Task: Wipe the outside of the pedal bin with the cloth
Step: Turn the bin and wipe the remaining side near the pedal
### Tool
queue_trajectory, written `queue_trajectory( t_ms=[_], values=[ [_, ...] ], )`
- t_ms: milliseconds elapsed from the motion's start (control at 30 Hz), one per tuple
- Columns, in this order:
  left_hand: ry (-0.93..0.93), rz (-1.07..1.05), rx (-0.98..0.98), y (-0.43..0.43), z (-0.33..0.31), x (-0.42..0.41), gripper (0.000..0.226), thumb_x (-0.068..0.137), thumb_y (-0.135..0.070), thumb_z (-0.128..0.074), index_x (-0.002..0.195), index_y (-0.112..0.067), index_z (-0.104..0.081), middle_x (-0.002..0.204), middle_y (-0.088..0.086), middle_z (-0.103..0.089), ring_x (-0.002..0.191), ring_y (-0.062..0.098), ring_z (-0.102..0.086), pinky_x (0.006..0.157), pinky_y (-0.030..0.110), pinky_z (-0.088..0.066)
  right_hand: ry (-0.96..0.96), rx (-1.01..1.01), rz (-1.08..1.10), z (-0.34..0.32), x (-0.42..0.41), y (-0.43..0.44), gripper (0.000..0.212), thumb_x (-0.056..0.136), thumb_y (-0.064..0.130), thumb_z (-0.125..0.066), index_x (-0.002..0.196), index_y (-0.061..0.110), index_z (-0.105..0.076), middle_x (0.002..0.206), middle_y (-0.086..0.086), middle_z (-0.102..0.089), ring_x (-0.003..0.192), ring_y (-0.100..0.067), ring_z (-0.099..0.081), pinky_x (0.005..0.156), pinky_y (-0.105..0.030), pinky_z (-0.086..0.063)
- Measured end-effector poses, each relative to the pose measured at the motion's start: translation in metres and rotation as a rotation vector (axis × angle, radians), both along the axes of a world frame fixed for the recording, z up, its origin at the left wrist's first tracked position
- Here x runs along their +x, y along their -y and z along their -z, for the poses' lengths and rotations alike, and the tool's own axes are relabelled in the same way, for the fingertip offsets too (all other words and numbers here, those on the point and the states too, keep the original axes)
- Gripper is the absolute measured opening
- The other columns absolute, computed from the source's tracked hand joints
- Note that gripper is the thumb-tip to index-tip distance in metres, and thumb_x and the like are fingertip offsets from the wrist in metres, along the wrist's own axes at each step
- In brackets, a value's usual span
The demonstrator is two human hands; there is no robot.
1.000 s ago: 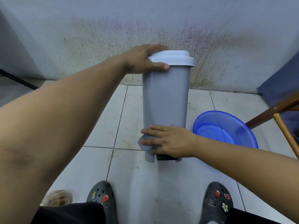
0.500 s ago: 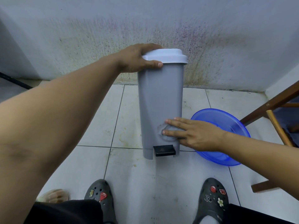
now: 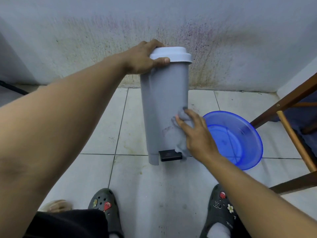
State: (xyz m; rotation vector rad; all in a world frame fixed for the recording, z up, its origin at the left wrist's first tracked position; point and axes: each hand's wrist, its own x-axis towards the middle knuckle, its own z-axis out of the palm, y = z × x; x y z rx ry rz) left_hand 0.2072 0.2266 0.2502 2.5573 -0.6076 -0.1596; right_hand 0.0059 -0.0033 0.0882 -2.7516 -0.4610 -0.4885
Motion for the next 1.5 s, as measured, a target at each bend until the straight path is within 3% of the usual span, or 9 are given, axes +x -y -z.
queue_trajectory(
  t_ms=[100,300,400,500,733,933,1100,1267,1500],
  values=[
    [0.012,-0.003,-0.002,0.0,0.002,0.0,0.072,0.086,-0.077,-0.054,0.143,-0.036,-0.042,0.138,0.006,-0.048,0.12,0.026,-0.052,0.102,0.043,-0.043,-0.173,0.042,-0.008,0.041,-0.039,0.01,0.041,0.097,0.047,-0.054,0.135,0.057,-0.045,0.149,0.011,-0.042,0.131,-0.017,-0.048,0.105,-0.04,-0.043],
    [0.015,-0.018,0.002,0.001,0.002,-0.003,0.074,0.083,-0.079,-0.054,0.144,-0.038,-0.041,0.139,0.006,-0.047,0.121,0.027,-0.052,0.105,0.046,-0.043,-0.426,0.266,0.048,0.095,-0.102,0.014,0.066,0.097,0.007,-0.042,0.151,0.041,-0.026,0.155,0.002,-0.026,0.137,-0.027,-0.039,0.104,-0.024,-0.034],
    [0.016,-0.017,-0.003,0.0,0.001,-0.004,0.074,0.083,-0.078,-0.055,0.143,-0.038,-0.042,0.139,0.006,-0.047,0.121,0.027,-0.052,0.104,0.044,-0.043,-0.434,0.308,0.043,0.107,-0.123,0.016,0.074,0.096,-0.002,-0.048,0.147,0.047,-0.03,0.141,0.019,-0.034,0.129,-0.015,-0.045,0.103,-0.023,-0.04],
    [0.015,-0.013,-0.001,0.001,0.0,-0.005,0.074,0.085,-0.077,-0.055,0.144,-0.036,-0.041,0.139,0.007,-0.048,0.121,0.027,-0.052,0.103,0.043,-0.042,-0.356,0.293,0.125,0.112,-0.121,0.023,0.082,0.085,-0.014,-0.057,0.145,0.04,-0.038,0.143,-0.001,-0.048,0.126,-0.026,-0.053,0.099,-0.027,-0.042],
    [0.014,-0.023,-0.002,0.001,0.0,-0.004,0.072,0.088,-0.074,-0.056,0.146,-0.035,-0.04,0.14,0.008,-0.047,0.122,0.028,-0.051,0.103,0.043,-0.042,-0.077,0.501,0.282,0.063,-0.067,-0.003,0.052,0.089,-0.004,-0.052,0.135,0.018,-0.061,0.136,-0.001,-0.057,0.125,-0.016,-0.053,0.106,-0.021,-0.04],
    [0.015,-0.036,0.008,0.003,0.0,-0.006,0.072,0.088,-0.074,-0.054,0.146,-0.035,-0.039,0.139,0.009,-0.047,0.12,0.03,-0.051,0.102,0.044,-0.042,-0.18,0.331,0.245,0.084,-0.09,-0.012,0.04,0.101,0.029,-0.044,0.14,0.028,-0.056,0.13,-0.002,-0.054,0.11,-0.018,-0.055,0.083,-0.032,-0.053],
    [0.005,-0.039,0.007,0.003,-0.001,-0.007,0.072,0.087,-0.075,-0.055,0.146,-0.036,-0.04,0.14,0.009,-0.047,0.122,0.03,-0.051,0.105,0.046,-0.042,-0.157,0.203,0.183,0.101,-0.104,0.0,0.053,0.083,-0.001,-0.073,0.132,0.016,-0.062,0.104,-0.004,-0.062,0.082,-0.021,-0.061,0.06,-0.033,-0.055],
    [0.002,-0.055,-0.004,0.002,-0.003,-0.01,0.07,0.088,-0.073,-0.056,0.146,-0.037,-0.04,0.141,0.009,-0.045,0.124,0.03,-0.05,0.106,0.045,-0.041,-0.118,0.584,0.415,0.07,-0.08,-0.015,0.032,0.088,0.001,-0.068,0.115,0.018,-0.068,0.111,0.01,-0.065,0.096,-0.007,-0.057,0.084,-0.001,-0.037],
    [-0.001,-0.043,-0.006,0.003,-0.003,-0.012,0.069,0.087,-0.074,-0.057,0.145,-0.039,-0.041,0.14,0.007,-0.046,0.123,0.029,-0.05,0.104,0.042,-0.04,-0.115,0.218,0.29,0.083,-0.091,-0.018,0.025,0.088,0.003,-0.069,0.11,0.016,-0.066,0.114,0.0,-0.055,0.077,-0.023,-0.059,0.052,-0.032,-0.053]
  ],
)
